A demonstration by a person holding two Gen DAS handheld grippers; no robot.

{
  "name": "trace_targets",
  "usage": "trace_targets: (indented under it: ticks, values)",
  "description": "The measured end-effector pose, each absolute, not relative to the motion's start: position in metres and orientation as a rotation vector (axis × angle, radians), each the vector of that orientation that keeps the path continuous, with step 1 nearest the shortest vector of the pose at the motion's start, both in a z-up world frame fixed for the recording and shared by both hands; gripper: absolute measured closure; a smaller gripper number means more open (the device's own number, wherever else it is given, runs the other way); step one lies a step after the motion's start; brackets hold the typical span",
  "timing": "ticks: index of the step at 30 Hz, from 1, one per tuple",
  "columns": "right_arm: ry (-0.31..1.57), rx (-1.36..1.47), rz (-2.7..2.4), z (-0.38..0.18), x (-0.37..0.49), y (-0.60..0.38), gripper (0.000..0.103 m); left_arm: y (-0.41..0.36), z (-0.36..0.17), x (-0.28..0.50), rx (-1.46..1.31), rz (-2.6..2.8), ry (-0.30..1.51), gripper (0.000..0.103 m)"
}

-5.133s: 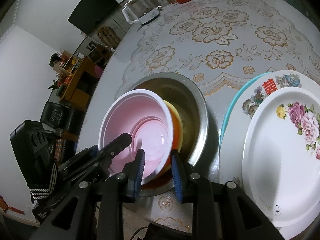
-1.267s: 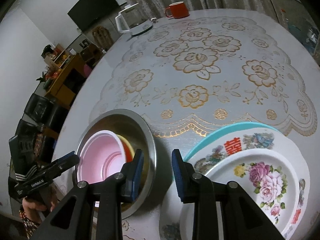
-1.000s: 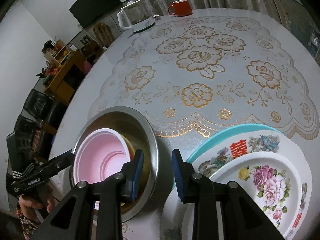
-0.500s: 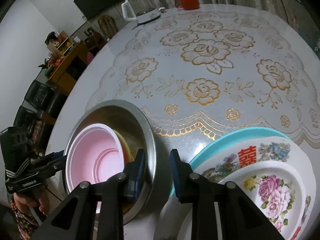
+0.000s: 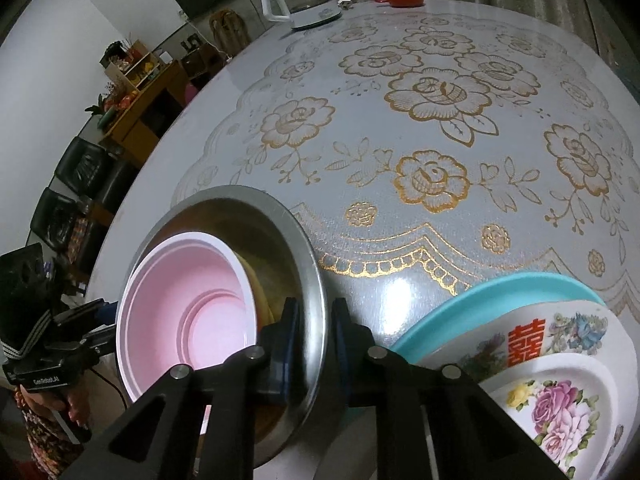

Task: Organize plates and bowls
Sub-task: 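Move both grippers to the steel bowl rim and close on it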

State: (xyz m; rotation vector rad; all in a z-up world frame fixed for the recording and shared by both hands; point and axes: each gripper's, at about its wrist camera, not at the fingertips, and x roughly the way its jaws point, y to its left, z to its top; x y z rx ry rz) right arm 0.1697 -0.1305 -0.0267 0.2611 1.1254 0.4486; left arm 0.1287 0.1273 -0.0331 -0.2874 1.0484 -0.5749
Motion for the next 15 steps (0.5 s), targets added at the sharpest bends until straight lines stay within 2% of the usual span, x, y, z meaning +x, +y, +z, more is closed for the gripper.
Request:
trace_targets:
  ticks: [8,12,15]
  values:
    - [1.149,0.248,0.500,-0.026,0.166,-0.131,0.088,0.122,-0.022,0.119,-0.177,-0.610,1.057,0.054]
    - [1.155,0.260,0.506,-0.027,0.165,-0.132,0.090,0.122,-0.028,0.124,-0.210,-0.615,1.069,0.056]
    - [1.137,0.233,0.487,-0.026,0.164,-0.128,0.090,0.121,-0.029,0.125,-0.249,-0.633,1.046,0.067]
